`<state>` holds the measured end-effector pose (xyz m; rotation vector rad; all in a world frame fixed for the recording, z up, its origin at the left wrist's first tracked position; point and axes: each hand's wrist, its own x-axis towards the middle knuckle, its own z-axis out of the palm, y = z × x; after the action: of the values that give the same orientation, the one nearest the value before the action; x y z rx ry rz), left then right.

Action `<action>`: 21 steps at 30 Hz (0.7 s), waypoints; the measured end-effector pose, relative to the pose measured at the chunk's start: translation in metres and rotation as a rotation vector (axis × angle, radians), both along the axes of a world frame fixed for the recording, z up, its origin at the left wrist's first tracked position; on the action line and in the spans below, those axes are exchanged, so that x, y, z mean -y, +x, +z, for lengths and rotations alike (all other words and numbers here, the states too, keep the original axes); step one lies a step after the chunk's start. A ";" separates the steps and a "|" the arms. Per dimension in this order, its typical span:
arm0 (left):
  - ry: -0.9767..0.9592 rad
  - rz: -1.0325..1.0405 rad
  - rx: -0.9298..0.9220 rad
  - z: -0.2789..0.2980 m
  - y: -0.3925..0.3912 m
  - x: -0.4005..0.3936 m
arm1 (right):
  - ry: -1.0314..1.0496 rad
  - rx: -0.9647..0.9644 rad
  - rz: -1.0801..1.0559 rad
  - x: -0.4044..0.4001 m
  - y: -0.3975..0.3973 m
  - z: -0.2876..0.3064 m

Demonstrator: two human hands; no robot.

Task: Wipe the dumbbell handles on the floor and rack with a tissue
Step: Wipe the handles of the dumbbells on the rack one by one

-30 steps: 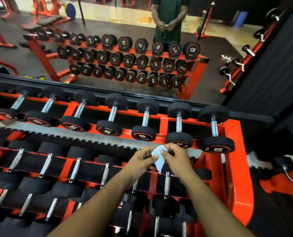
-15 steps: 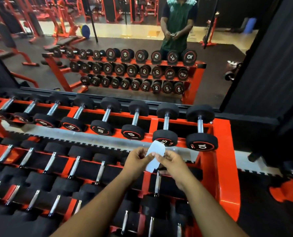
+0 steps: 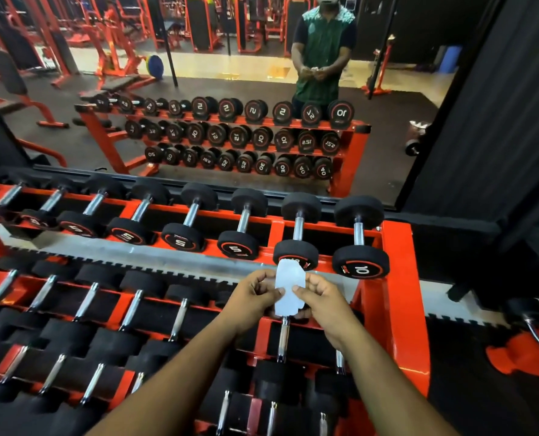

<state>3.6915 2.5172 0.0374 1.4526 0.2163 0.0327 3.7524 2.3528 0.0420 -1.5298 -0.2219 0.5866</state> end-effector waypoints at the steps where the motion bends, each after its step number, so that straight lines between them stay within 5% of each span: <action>1: -0.012 -0.002 0.000 0.002 0.001 -0.005 | 0.003 0.016 0.000 -0.004 -0.001 0.003; 10: -0.280 -0.070 -0.137 0.012 0.001 -0.051 | -0.164 0.436 -0.054 -0.042 0.002 0.009; 15: -0.179 -0.117 -0.228 0.009 0.001 -0.069 | -0.371 0.817 -0.040 -0.061 0.002 0.013; 18: -0.154 -0.105 -0.203 0.003 0.005 -0.077 | -0.352 0.657 -0.097 -0.070 -0.001 0.014; 21: -0.050 -0.078 -0.143 -0.004 0.010 -0.081 | -0.159 0.164 -0.242 -0.079 -0.007 0.019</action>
<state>3.7011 2.5979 0.0339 1.4138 0.2756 -0.1395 3.7455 2.4319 0.0607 -1.7312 -0.1136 0.2924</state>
